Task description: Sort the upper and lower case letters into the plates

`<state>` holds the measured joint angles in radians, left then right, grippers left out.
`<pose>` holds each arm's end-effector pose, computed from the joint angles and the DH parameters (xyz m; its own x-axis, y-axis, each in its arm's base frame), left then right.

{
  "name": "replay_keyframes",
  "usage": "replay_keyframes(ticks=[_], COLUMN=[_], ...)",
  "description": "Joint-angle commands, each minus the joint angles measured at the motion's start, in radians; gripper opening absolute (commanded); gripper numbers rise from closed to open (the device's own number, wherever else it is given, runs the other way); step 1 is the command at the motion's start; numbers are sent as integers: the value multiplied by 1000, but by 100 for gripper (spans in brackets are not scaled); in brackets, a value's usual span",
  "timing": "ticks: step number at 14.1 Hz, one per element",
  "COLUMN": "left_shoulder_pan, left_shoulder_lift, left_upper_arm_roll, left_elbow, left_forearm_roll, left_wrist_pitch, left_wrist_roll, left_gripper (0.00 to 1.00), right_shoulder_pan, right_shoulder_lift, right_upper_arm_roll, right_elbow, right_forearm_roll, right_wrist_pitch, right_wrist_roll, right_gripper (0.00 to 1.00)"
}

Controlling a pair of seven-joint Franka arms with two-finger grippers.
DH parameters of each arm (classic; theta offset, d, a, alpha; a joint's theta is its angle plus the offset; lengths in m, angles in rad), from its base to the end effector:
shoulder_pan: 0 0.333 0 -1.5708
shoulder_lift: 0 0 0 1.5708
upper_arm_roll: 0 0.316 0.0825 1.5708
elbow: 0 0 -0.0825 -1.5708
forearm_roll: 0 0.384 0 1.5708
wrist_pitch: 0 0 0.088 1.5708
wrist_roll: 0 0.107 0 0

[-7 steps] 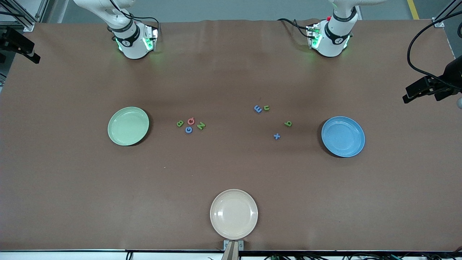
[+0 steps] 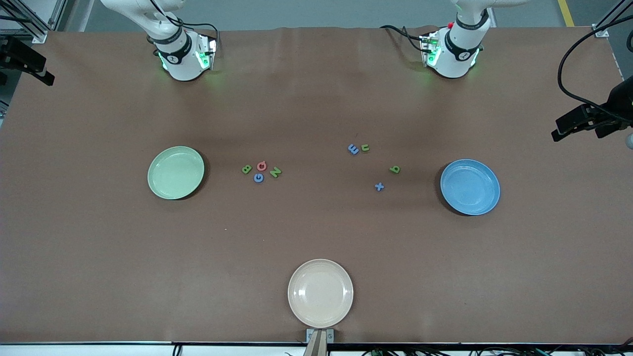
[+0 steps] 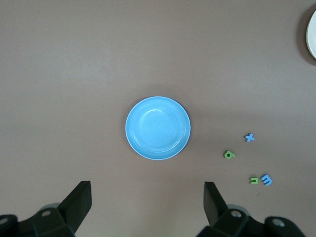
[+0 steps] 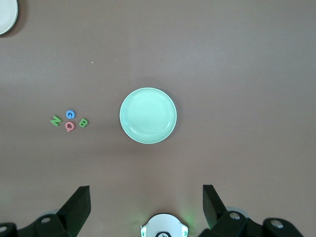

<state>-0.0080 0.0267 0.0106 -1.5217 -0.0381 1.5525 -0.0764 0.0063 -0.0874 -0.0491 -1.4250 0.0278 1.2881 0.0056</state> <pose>0.5614 -0.0028 0.6312 0.9969 0.0782 0.0012 0.0781 -0.9962 0.0380 0.4914 -0.0190 0.7128 0.9980 -0.0402 -0.0496 -0.0418 -0.9986 -0.0311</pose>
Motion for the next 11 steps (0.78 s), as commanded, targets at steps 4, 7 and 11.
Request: replay_keyframes(ticks=[4,7,11], left_shoulder_pan=[-13,-15,-17], left_shoulder_lift=[13,76,194], left_upper_arm_roll=[-20,-76,-168], left_elbow=[-6,-24,-32], left_forearm_roll=[-34,-52,-48], left_wrist_pitch=[-60,-58,1], left_wrist_roll=[-6,-22,-163], left_gripper=[100,100,100], right_shoulder_pan=[-2,-6,-14], right_shoulder_lift=[23,24,72], right_upper_arm_roll=[0,0,-2], right_elbow=[31,29,32], right_forearm_roll=[7,7,0], right_wrist_pitch=[-26,-26,-13], right_wrist_roll=[-7,-12,-12], right_gripper=[100,100,100])
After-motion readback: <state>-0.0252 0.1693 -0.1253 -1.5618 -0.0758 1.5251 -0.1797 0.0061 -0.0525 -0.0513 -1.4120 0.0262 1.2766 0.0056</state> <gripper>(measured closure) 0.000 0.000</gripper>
